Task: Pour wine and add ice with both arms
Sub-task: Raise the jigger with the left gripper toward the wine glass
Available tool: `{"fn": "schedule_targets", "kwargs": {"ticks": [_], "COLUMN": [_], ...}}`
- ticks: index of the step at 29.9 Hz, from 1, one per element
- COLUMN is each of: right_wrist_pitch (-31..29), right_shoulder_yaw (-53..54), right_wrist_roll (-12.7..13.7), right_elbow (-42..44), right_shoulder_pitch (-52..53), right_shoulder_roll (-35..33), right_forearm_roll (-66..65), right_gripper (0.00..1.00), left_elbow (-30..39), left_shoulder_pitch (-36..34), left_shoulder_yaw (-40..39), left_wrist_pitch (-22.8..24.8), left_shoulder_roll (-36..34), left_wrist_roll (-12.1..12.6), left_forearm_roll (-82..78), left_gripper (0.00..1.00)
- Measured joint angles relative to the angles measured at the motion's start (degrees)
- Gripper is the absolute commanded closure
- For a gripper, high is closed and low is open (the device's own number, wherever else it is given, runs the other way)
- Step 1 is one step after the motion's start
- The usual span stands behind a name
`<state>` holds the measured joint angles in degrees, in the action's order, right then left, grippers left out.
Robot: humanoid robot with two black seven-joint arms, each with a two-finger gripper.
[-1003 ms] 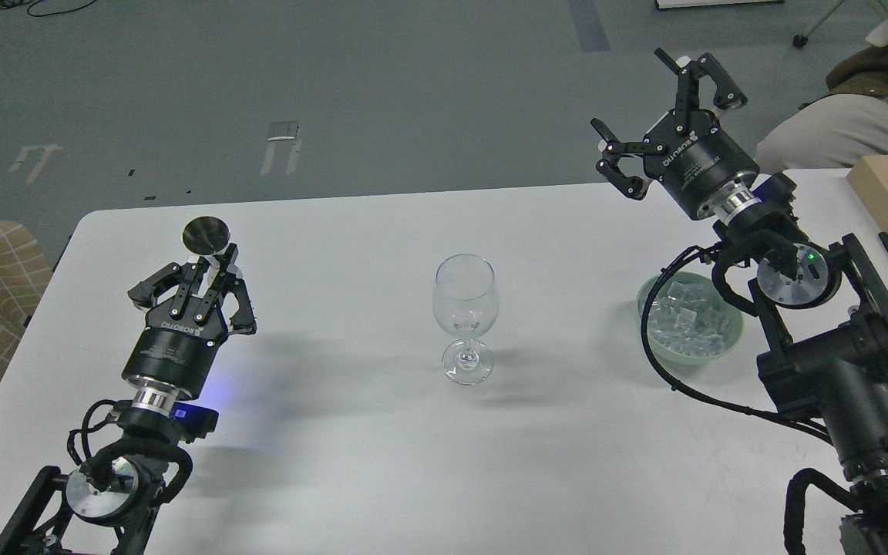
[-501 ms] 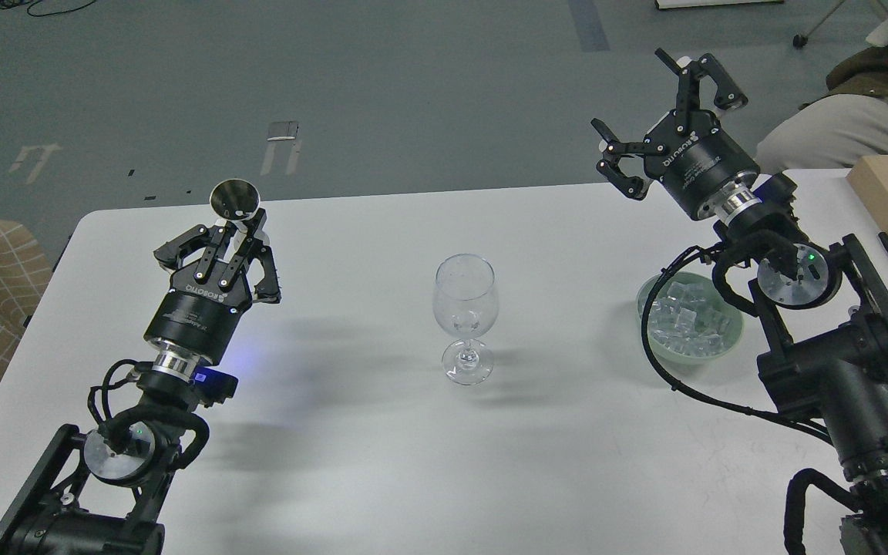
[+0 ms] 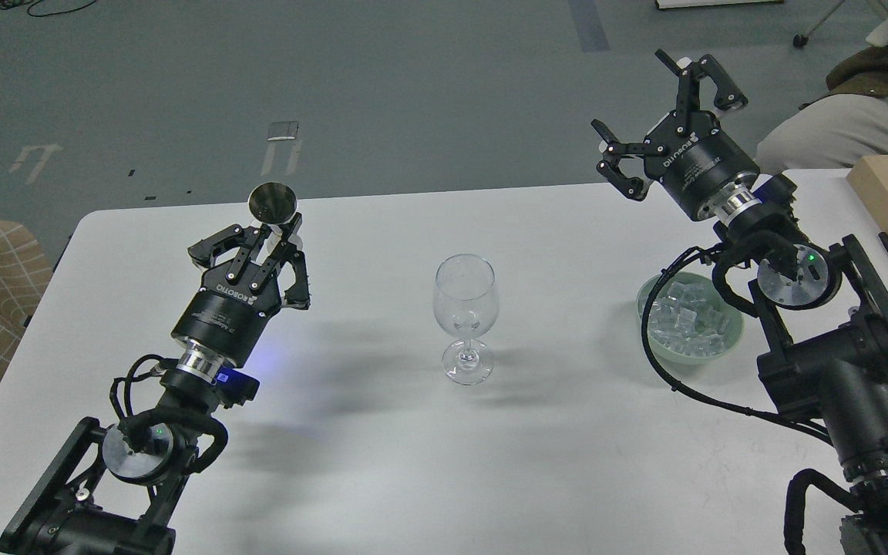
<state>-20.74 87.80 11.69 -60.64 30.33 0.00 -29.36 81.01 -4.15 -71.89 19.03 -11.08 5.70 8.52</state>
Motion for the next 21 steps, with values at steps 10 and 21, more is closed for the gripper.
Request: {"fn": "schedule_targets", "kwargs": {"ticks": [10, 21], "right_wrist_pitch": [0.0, 0.0], "right_shoulder_yaw": [0.0, -0.02], "right_wrist_roll": [0.0, 0.0], "right_elbow": [0.0, 0.0], "right_shoulder_pitch": [-0.03, -0.09], "right_shoulder_roll": [0.0, 0.0], "right_forearm_roll": [0.0, 0.0], "right_gripper": [0.0, 0.0], "left_elbow": [0.69, 0.72], "left_shoulder_pitch": [-1.35, -2.7], "left_shoulder_yaw": [3.36, 4.39], "left_wrist_pitch": [-1.9, -2.87], "left_shoulder_roll": [0.09, -0.5], "left_wrist_roll": [1.13, 1.55], "left_forearm_roll": [-0.07, -1.7], "left_gripper": [0.93, 0.93]}}
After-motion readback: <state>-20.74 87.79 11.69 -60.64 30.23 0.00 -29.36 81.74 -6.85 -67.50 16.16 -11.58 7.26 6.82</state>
